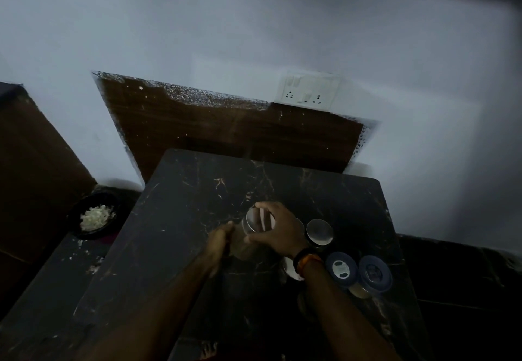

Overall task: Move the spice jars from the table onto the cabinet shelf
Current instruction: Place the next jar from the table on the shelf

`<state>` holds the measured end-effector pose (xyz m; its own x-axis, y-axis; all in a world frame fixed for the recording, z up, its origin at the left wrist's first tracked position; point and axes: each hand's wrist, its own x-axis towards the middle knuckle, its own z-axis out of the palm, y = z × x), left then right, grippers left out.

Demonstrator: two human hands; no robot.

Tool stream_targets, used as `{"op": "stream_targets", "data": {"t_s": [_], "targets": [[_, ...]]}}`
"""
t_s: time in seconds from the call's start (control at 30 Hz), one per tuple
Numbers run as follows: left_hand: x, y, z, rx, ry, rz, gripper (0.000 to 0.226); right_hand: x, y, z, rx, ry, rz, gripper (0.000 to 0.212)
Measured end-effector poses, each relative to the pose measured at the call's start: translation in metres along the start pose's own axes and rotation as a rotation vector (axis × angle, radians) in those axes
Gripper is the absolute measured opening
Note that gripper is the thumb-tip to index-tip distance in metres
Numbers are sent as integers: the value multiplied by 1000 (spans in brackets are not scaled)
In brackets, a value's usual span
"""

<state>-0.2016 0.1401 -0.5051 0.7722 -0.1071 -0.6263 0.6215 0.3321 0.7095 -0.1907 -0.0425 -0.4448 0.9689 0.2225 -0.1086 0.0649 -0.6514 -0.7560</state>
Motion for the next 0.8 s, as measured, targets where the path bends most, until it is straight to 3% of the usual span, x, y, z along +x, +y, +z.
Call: {"op": "stream_targets", "data": {"t_s": [0.17, 0.37, 0.53, 0.8], "targets": [[-13, 5, 5, -405, -236, -225, 53, 1, -19, -30, 233, -19, -42, 82], [-28, 26, 25, -554, -438, -53, 57, 8, -24, -57, 624, 52, -45, 65], [-33, 47, 46, -355, -514, 165, 59, 15, -29, -60, 808, 192, 5, 41], [-59, 79, 90, 89, -223, 531, 85, 21, -48, -73, 729, 283, 28, 87]]}}
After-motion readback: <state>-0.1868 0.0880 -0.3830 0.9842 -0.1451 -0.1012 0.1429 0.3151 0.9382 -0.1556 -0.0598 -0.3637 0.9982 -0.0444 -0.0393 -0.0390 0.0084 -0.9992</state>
